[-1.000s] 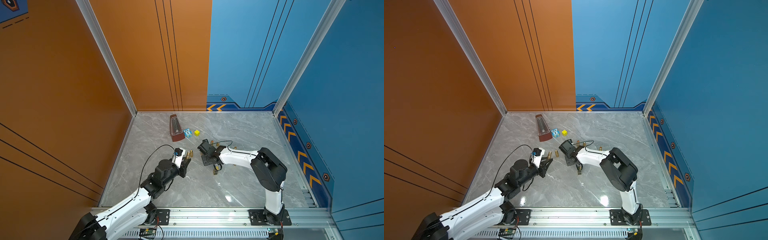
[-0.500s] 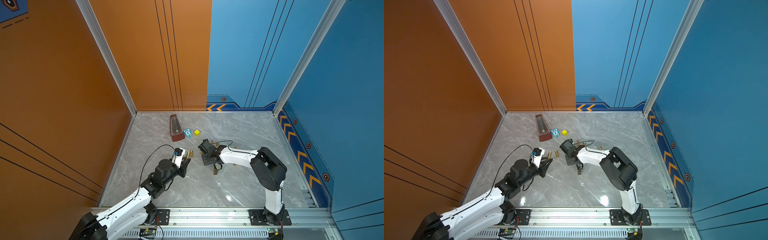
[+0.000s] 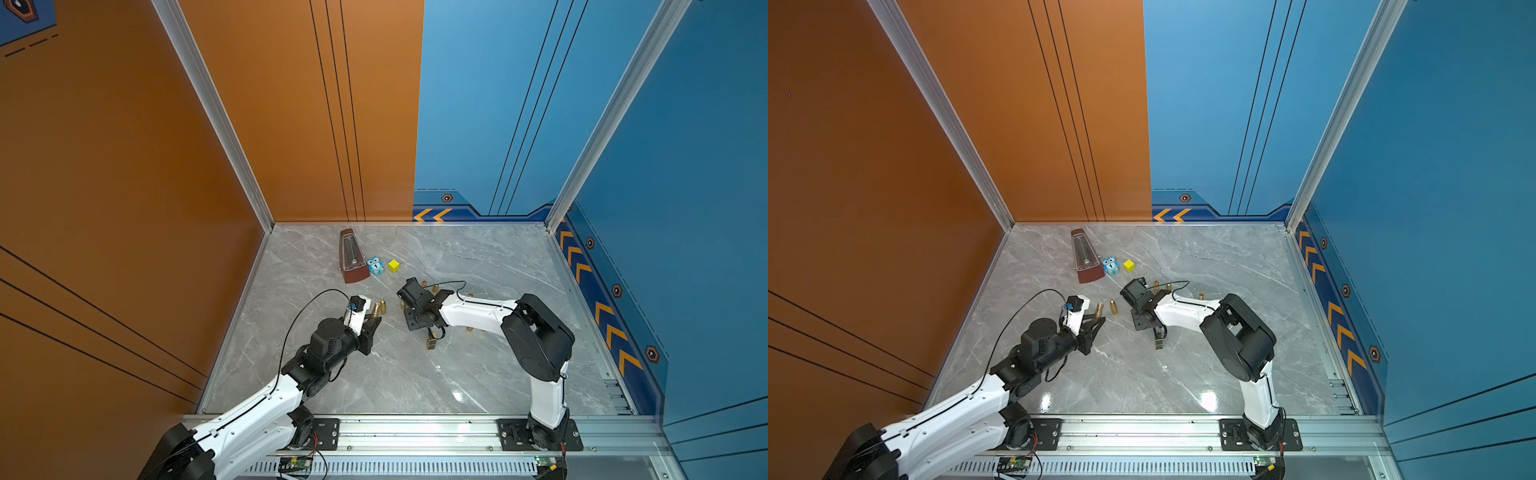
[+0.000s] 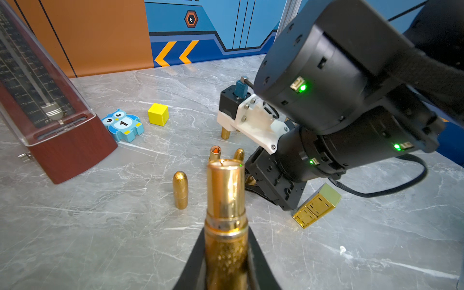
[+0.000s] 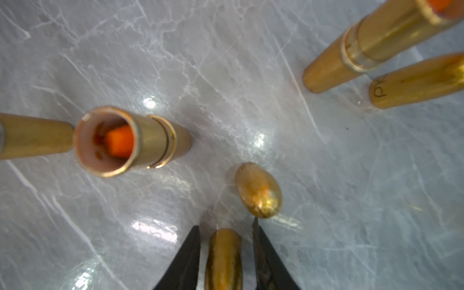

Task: Open the lipstick cap
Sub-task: Place the cover at the center of the board, then place the lipstick at the center of the board.

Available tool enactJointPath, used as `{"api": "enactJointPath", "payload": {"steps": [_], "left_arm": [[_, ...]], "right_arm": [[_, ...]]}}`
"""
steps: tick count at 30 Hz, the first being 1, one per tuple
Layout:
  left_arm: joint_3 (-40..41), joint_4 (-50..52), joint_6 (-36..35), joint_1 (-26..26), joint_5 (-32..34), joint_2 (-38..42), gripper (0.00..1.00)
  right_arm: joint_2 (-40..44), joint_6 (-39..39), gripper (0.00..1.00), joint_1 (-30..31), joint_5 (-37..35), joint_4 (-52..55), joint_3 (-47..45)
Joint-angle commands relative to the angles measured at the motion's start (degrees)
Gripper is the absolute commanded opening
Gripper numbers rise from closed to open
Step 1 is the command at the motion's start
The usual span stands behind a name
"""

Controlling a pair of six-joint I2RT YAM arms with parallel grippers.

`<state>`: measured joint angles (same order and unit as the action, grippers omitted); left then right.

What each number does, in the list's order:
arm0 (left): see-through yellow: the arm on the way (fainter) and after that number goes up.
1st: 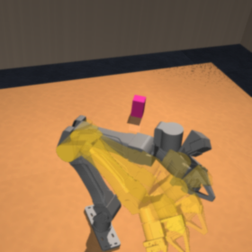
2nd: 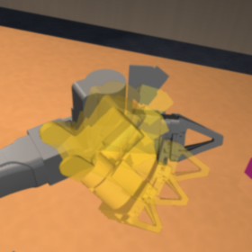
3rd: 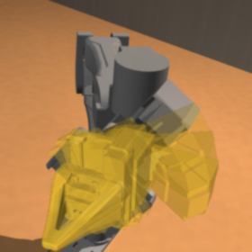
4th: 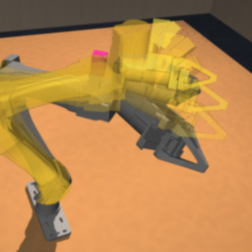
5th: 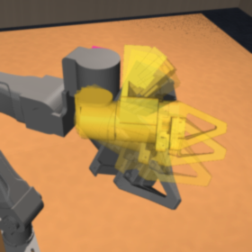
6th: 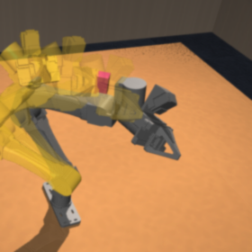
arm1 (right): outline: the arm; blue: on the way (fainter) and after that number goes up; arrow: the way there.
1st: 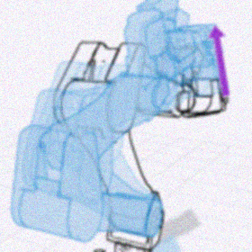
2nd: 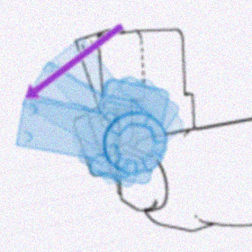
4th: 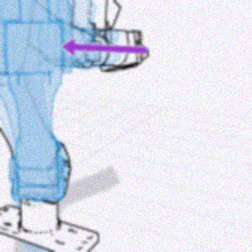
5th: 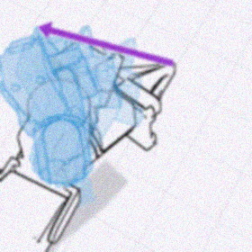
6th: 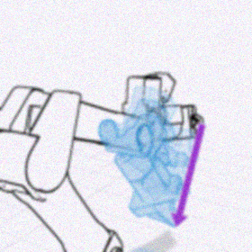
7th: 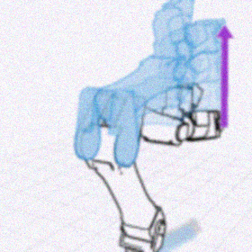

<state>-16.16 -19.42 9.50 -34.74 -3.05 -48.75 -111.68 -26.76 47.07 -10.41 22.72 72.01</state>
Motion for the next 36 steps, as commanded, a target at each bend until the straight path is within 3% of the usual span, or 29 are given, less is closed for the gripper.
{"api": "enactJointPath", "payload": {"steps": [1, 9, 17, 24, 31, 36], "left_arm": [[-1.1, 0.3, 0.0, 0.8, -0.5, 0.2, 0.00], [-2.3, 0.3, -0.9, 0.8, -4.0, -2.0, 0.00], [-5.7, 0.3, -2.4, -0.5, -8.1, -7.8, 0.00], [-8.8, 0.2, -3.7, -3.2, -9.6, -11.9, 0.00], [-9.5, 0.2, -4.3, -5.4, -10.3, -12.4, 0.00], [-9.6, 0.2, -4.5, -6.0, -10.0, -11.9, 0.00]], "right_arm": [[4.4, 0.7, 0.41, -0.5, 0.3, 3.7, 0.4], [16.5, 0.9, 0.49, -2.1, 2.4, 9.1, -1.1], [28.0, 1.0, 0.56, -3.7, 20.6, 13.0, -1.2], [28.6, -6.9, 0.61, -3.1, 39.0, 4.9, -3.9], [25.5, -11.2, 0.61, -2.5, 40.3, -1.4, -4.9], [23.4, -12.8, 0.56, -2.6, 40.2, -3.5, -4.6]]}}
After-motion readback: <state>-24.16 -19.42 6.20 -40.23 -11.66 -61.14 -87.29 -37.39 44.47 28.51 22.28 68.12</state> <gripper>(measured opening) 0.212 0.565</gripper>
